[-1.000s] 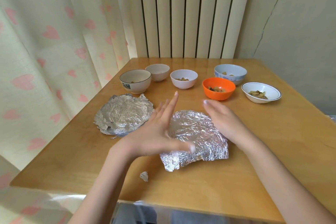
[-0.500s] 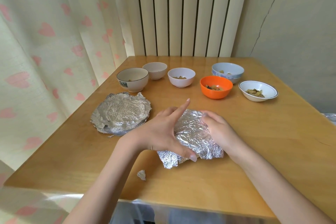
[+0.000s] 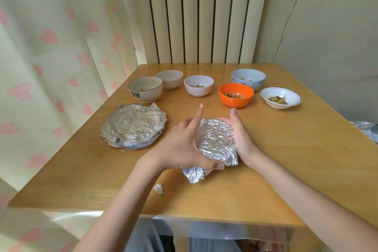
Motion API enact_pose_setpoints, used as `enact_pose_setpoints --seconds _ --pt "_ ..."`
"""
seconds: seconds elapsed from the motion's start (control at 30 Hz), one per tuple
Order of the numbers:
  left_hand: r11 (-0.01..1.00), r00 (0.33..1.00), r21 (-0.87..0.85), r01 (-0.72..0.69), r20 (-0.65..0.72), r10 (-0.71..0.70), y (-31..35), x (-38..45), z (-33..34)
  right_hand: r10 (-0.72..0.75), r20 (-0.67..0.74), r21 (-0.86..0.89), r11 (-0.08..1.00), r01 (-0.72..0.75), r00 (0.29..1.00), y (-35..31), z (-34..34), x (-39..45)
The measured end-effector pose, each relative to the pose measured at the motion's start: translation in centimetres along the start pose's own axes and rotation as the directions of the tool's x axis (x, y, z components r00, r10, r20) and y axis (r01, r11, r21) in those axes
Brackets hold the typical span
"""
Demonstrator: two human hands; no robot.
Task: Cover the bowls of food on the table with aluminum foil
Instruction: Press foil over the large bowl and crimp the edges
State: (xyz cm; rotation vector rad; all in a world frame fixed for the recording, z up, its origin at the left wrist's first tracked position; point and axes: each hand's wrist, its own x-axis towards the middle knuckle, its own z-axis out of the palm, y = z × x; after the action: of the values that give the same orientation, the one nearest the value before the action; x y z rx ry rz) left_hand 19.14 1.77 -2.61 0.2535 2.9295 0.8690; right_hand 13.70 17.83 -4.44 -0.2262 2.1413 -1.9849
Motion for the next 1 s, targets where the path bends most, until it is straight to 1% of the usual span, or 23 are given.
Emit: enact_pose_setpoints --seconds 0.03,0.07,0.1,0.13,0.17,0.2,0.23,0.27,0.3,0.37,0.43,0.6,0.7,0.83,0.93,1.0 --pt "0.999 1.0 -0.036 0.006 0.002 -0.006 -0.1 -0.2 -0.2 -0.042 0.007 -0.068 0.997 0.042 0.999 -0.3 -0.3 0.0" --pt "0.996 1.0 -0.087 0.002 -0.004 -0.002 -0.2 -0.5 -0.5 -0.088 -0.024 -0.15 0.985 0.083 0.996 -0.8 -0.6 -0.3" --pt "0.988 0.999 -0.157 -0.015 -0.038 0.009 -0.4 -0.9 -1.0 -0.152 -0.085 -0.205 0.97 0.132 0.985 -1.2 -1.0 -0.6" --pt "0.968 0.994 -0.249 -0.04 -0.109 0.013 -0.6 -1.1 -1.6 -0.218 -0.174 -0.241 0.955 0.173 0.96 -1.7 -1.4 -1.0" --pt "0.935 0.979 -0.346 -0.073 -0.203 0.002 -0.8 -1.1 -2.0 -0.293 -0.269 -0.259 0.94 0.224 0.917 -1.9 -1.7 -1.4" --pt "0.901 0.956 -0.42 -0.107 -0.292 -0.023 -1.1 -0.9 -2.3 -0.335 -0.345 -0.267 0.93 0.251 0.877 -2.1 -1.6 -1.9" --pt "0.88 0.936 -0.457 -0.125 -0.348 -0.047 -1.2 -0.5 -2.3 -0.351 -0.371 -0.277 0.925 0.259 0.86 -2.2 -1.1 -2.4" --pt "0.874 0.931 -0.47 -0.124 -0.361 -0.063 -1.2 -0.1 -2.0 -0.345 -0.358 -0.28 0.926 0.252 0.868 -2.2 -0.4 -2.7" --pt "0.87 0.939 -0.479 -0.115 -0.339 -0.062 -1.1 0.4 -1.6 -0.324 -0.331 -0.285 0.93 0.234 0.886 -1.8 0.5 -2.7" --pt "0.851 0.966 -0.517 -0.092 -0.255 -0.051 -1.0 1.1 -0.4 -0.264 -0.285 -0.283 0.942 0.182 0.921 -0.8 2.0 -2.5" --pt "0.826 0.975 -0.559 -0.077 -0.214 -0.054 -1.0 1.6 0.5 -0.248 -0.3 -0.28 0.946 0.163 0.921 0.2 2.5 -2.3" --pt "0.833 0.956 -0.55 -0.058 -0.27 -0.113 -0.9 2.0 1.0 -0.219 -0.371 -0.213 0.966 0.146 0.902 0.6 2.4 -2.3" --pt "0.857 0.949 -0.513 -0.049 -0.291 -0.12 -0.8 1.8 1.1 -0.239 -0.385 -0.219 0.962 0.163 0.891 0.8 2.5 -2.2" --pt "0.837 0.941 -0.546 -0.028 -0.296 -0.162 -1.0 1.9 1.4 -0.251 -0.36 -0.188 0.963 0.194 0.898 1.0 2.5 -2.1" --pt "0.84 0.939 -0.543 0.009 -0.283 -0.193 -1.0 1.5 1.7 -0.231 -0.32 -0.112 0.972 0.206 0.919 1.1 2.5 -1.9" --pt "0.838 0.959 -0.545 -0.02 -0.248 -0.138 -1.2 1.0 1.2 -0.197 -0.273 -0.049 0.98 0.191 0.942 1.0 2.3 -1.6"
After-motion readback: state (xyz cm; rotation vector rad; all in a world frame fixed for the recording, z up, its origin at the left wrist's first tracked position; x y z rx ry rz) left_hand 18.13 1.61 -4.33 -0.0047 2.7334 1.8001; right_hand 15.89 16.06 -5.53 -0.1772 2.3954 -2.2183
